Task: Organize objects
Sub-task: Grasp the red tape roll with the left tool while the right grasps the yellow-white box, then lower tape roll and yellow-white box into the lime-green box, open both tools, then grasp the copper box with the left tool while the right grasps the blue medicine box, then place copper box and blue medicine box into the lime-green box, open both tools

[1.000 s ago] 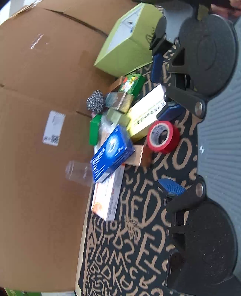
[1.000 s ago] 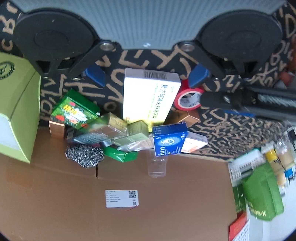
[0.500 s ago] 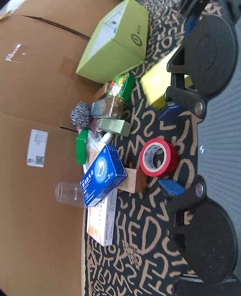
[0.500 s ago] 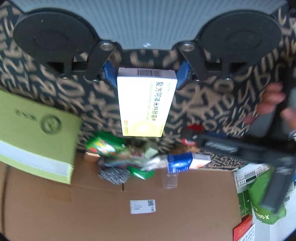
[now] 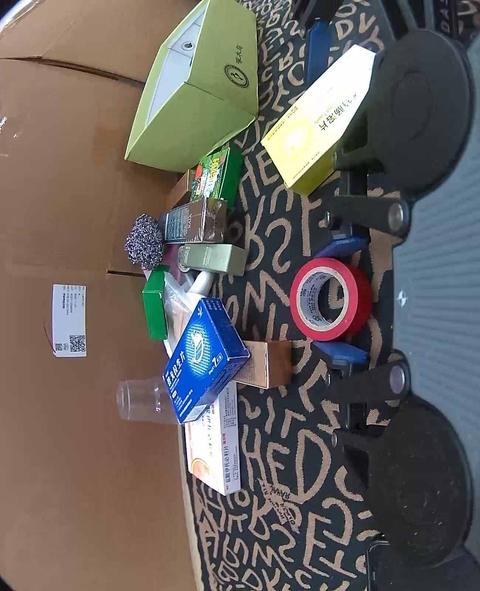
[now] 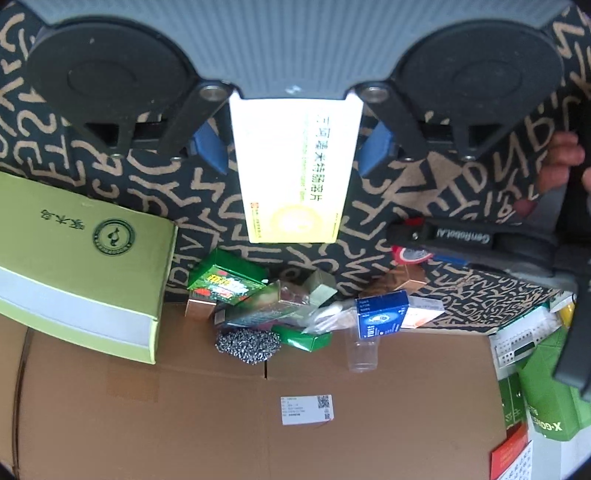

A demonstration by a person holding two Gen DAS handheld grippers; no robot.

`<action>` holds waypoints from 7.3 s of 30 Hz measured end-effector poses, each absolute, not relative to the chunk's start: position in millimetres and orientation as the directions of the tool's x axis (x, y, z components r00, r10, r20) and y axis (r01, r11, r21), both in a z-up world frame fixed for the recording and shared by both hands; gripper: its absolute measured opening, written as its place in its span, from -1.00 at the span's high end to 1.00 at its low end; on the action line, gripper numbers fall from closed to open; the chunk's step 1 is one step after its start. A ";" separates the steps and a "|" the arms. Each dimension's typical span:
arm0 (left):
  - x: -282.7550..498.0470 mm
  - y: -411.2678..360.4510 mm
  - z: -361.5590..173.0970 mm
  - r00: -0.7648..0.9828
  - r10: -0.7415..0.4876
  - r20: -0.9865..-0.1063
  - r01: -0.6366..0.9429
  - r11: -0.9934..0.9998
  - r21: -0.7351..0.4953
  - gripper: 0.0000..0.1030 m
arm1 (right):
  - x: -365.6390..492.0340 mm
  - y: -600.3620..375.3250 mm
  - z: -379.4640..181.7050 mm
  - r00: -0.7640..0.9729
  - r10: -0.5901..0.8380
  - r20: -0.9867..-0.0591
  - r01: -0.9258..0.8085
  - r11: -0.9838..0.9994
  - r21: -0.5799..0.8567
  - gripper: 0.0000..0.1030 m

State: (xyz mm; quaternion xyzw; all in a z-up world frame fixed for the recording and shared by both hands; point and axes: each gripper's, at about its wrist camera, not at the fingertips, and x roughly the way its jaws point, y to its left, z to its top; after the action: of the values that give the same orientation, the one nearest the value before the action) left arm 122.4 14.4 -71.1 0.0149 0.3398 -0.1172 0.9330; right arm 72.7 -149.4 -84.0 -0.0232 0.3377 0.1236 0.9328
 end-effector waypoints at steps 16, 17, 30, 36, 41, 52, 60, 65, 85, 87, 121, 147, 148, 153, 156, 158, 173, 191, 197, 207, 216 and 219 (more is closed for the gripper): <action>103.0 -4.0 -46.5 0.735 -0.280 -0.618 0.305 0.950 -0.068 0.05 | 62.0 -161.6 -71.4 0.789 0.195 -0.582 -0.196 0.979 0.063 -0.26; 101.0 -8.2 -40.9 0.736 -0.296 -0.609 0.320 0.945 -0.073 0.05 | 59.1 -165.6 -66.3 0.798 0.197 -0.570 -0.193 0.979 0.067 -0.26; 104.4 -106.3 34.0 0.748 -0.463 -0.476 0.517 0.856 -0.021 0.05 | 43.2 -258.9 4.8 0.918 0.052 -0.393 -0.032 0.998 0.058 -0.26; 140.8 -158.7 45.6 0.749 -0.481 -0.456 0.538 0.843 -0.005 0.05 | 69.5 -315.9 26.0 0.924 -0.132 -0.360 0.128 0.991 -0.036 -0.26; 177.2 -186.9 34.6 0.747 -0.466 -0.475 0.534 0.845 0.011 0.05 | 112.3 -359.2 19.3 0.890 -0.249 -0.382 0.230 0.968 -0.096 -0.26; 225.4 -205.7 6.5 0.737 -0.417 -0.532 0.511 0.859 0.034 0.05 | 174.3 -390.7 -26.0 0.822 -0.302 -0.482 0.233 0.952 -0.199 -0.26; 221.2 -201.0 1.2 0.753 -0.452 -0.479 0.517 0.856 0.006 -0.73 | 155.8 -378.6 -32.2 0.840 -0.271 -0.470 0.214 0.962 -0.172 -0.93; 217.3 -195.7 2.6 0.751 -0.443 -0.490 0.511 0.859 0.006 -0.73 | 122.1 -363.6 -26.2 0.866 -0.305 -0.396 0.235 0.948 -0.216 -1.00; 103.4 -92.0 -5.8 0.777 -0.421 -0.467 0.403 0.904 -0.144 -0.77 | 41.8 -270.1 -26.3 0.898 -0.084 -0.431 0.064 0.996 -0.061 -1.00; 95.6 -75.0 -13.2 0.785 -0.390 -0.481 0.362 0.919 -0.156 -0.77 | 41.9 -256.8 -33.0 0.891 -0.048 -0.451 0.032 0.999 -0.043 -1.00; 133.9 134.8 -28.5 0.840 -0.167 -0.517 0.008 0.955 -0.296 -0.77 | 217.3 -42.3 -60.2 0.759 0.354 -0.547 -0.433 0.901 -0.018 -0.70; 171.6 52.5 -63.9 0.728 -0.192 -0.658 0.148 0.981 -0.123 0.37 | 59.0 -152.9 -69.3 0.734 0.227 -0.640 -0.239 0.968 0.070 -0.09; 160.2 50.5 -64.0 0.722 -0.200 -0.662 0.165 0.979 -0.116 0.37 | 54.4 -154.3 -69.1 0.725 0.238 -0.647 -0.250 0.965 0.075 -0.09; 108.7 41.1 -63.0 0.692 -0.250 -0.677 0.241 0.964 -0.111 0.33 | 44.6 -152.8 -63.5 0.739 0.239 -0.630 -0.271 0.961 0.048 -0.46; 106.3 37.9 -57.5 0.710 -0.242 -0.661 0.238 0.966 -0.099 -0.08 | 52.3 -147.5 -61.1 0.746 0.230 -0.625 -0.280 0.960 0.019 -0.46; 112.3 31.4 -54.3 0.726 -0.221 -0.651 0.238 0.969 -0.063 -0.10 | 60.5 -144.1 -62.3 0.739 0.229 -0.633 -0.288 0.958 0.010 -0.46; 126.6 18.0 -66.8 0.699 -0.165 -0.696 0.261 0.965 0.034 0.08 | 82.8 -142.9 -74.9 0.675 0.269 -0.688 -0.353 0.935 0.018 -0.20; 111.5 -8.6 -57.2 0.679 -0.191 -0.709 0.283 0.959 0.013 0.37 | 56.9 -179.7 -72.6 0.743 0.283 -0.607 -0.287 0.953 0.093 -0.07; 94.1 -51.8 -19.6 0.710 -0.310 -0.632 0.390 0.921 -0.015 0.37 | 36.5 -219.9 -44.9 0.823 0.232 -0.518 -0.214 0.972 0.097 -0.07; 119.0 -147.8 42.8 0.692 -0.478 -0.541 0.540 0.840 -0.053 0.37 | 22.2 -296.3 9.0 0.932 0.032 -0.362 -0.015 0.999 0.048 -0.07; 184.8 -233.3 24.6 0.678 -0.398 -0.619 0.508 0.861 0.003 0.37 | 77.0 -373.1 32.0 0.908 -0.170 -0.383 0.182 0.983 -0.006 -0.07; 203.3 -247.1 8.3 0.649 -0.389 -0.654 0.505 0.863 -0.013 0.37 | 108.5 -386.7 27.5 0.882 -0.189 -0.431 0.197 0.980 -0.027 -0.07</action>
State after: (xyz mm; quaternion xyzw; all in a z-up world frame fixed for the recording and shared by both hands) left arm 203.3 -247.1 8.3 0.0856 0.3386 -0.2471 0.9039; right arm 108.5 -386.7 27.5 0.0088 0.2215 -0.0995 0.9700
